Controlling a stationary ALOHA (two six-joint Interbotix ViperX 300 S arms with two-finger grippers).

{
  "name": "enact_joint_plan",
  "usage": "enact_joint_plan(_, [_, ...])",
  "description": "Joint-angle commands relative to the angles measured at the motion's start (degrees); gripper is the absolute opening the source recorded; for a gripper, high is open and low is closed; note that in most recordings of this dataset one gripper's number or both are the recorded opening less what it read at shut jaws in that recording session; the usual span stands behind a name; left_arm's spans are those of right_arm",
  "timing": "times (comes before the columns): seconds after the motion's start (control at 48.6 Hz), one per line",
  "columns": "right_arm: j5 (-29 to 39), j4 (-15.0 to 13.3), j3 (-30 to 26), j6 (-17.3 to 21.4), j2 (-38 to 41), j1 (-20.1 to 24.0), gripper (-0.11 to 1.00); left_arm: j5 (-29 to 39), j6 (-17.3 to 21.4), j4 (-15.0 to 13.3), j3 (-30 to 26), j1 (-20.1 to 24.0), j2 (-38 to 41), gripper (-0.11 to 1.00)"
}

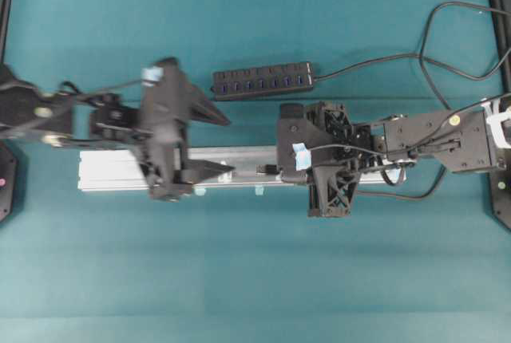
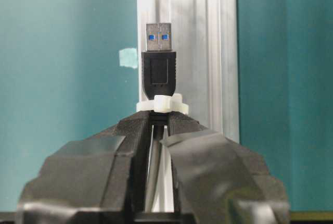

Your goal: Pass the USB cable through three rings with both arms.

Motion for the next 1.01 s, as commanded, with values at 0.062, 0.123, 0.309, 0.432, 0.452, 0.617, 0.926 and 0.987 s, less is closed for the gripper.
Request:
enact_joint_plan(0.062, [-0.9,0.0,-0.3,0.1,-1.1,0.1,-0.07,-0.5,0.2,0.1,-4.0,-0.4,4.6,0.93])
enact_joint_plan(0.123, [-0.9,0.0,-0.3,0.1,-1.1,0.1,-0.07,-0.4,0.2,0.1,-5.2,-0.6,6.7,0.93])
enact_joint_plan(0.309, [-1.8,0.1,-0.1,0.1,-1.1,0.1,-0.07,-0.4,0.2,0.1,-7.8,-1.8,12.7,0.93])
enact_joint_plan(0.432, [-2.4,0.1,0.0,0.1,-1.1,0.1,-0.07,-0.5,0.2,0.1,-9.5,-2.5,15.1,0.93])
enact_joint_plan(0.452, [-2.4,0.1,0.0,0.1,-1.1,0.1,-0.07,-0.5,0.2,0.1,-9.7,-2.5,15.5,0.93])
enact_joint_plan(0.617, [-2.5,0.1,0.0,0.1,-1.1,0.2,-0.07,-0.6,0.2,0.1,-10.2,-2.3,16.7,0.92])
enact_joint_plan(0.926, [-2.6,0.1,0.0,0.1,-1.0,0.2,-0.07,-1.4,0.3,0.1,-10.3,-1.3,17.0,0.86])
enact_joint_plan(0.987, [-2.6,0.1,0.0,0.1,-1.1,0.2,-0.07,-1.4,0.3,0.1,-10.3,-1.2,17.1,0.79])
